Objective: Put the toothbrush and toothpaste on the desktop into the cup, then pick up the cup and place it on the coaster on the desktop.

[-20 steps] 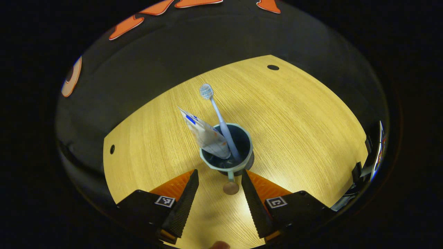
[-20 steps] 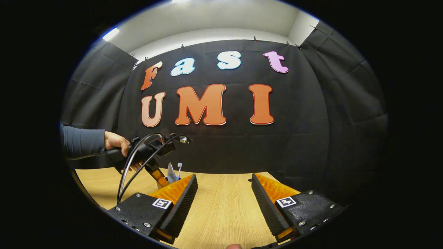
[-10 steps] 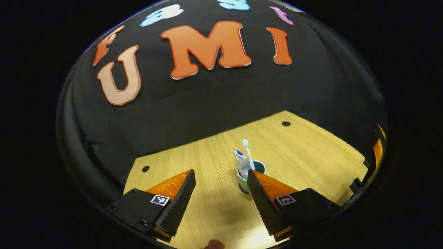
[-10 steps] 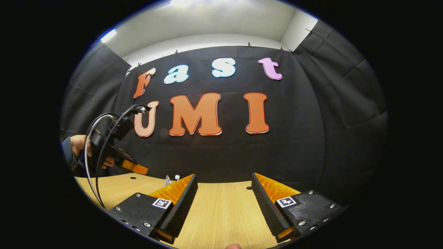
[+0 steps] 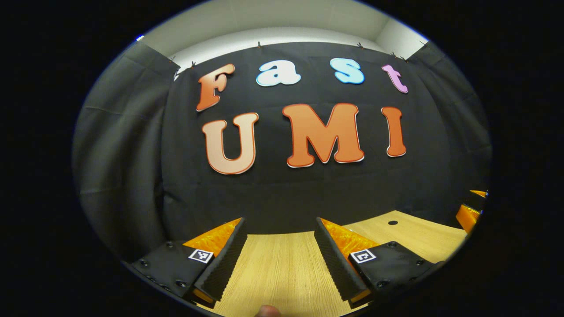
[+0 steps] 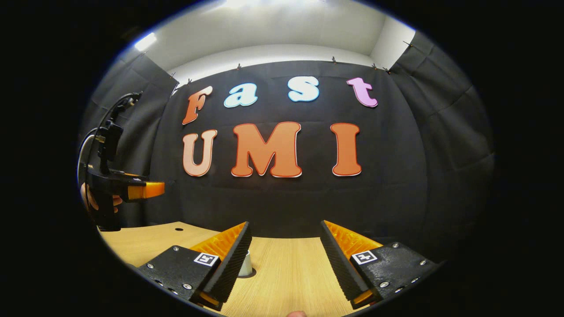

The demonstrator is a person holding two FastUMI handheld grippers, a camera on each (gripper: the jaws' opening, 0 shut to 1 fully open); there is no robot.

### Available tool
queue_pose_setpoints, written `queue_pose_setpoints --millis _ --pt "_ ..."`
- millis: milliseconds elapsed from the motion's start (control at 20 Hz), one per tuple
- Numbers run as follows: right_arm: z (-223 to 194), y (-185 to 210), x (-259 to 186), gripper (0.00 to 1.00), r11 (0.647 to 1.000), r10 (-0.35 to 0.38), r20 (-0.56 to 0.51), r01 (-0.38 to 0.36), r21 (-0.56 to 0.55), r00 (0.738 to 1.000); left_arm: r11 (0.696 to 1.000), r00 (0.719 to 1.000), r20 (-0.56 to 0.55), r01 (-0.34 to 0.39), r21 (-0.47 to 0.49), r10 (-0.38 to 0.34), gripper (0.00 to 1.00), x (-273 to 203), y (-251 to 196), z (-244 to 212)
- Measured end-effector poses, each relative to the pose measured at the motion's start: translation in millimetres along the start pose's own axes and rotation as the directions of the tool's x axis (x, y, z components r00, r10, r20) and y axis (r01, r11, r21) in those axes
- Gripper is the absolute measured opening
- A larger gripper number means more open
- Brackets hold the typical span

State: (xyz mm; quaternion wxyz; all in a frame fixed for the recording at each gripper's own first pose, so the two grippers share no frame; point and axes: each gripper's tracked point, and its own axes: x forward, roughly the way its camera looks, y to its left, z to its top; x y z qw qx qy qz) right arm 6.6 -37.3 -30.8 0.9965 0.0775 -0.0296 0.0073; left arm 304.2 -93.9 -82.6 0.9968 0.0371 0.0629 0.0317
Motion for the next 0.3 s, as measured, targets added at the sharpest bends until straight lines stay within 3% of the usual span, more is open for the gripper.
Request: queue_pose_setpoints --millis 100,150,200,250,300 --pt "-3 13 4 0.99 1.0 0.017 -0.012 -0.017 0.0 1.0 0.999 0.999 0.031 -0.041 -0.033 0.042 0.96 -1 6 -2" --pt "-4 17 7 0.94 1.0 0.022 -0.019 -0.022 0.0 1.0 0.998 0.998 0.043 -0.045 -0.051 0.047 0.96 -5 6 3" --pt "-6 22 7 0.99 1.0 0.031 -0.025 -0.031 0.001 0.999 0.996 0.997 0.06 -0.054 -0.064 0.058 0.96 -8 9 8" --pt "-7 26 8 0.94 0.999 0.039 -0.028 -0.039 0.001 0.999 0.996 0.995 0.076 -0.058 -0.067 0.063 0.97 -11 13 11" --pt "-7 28 9 0.99 0.999 0.042 -0.03 -0.042 0.003 0.999 0.995 0.992 0.097 -0.07 -0.066 0.076 0.97 -14 15 15"
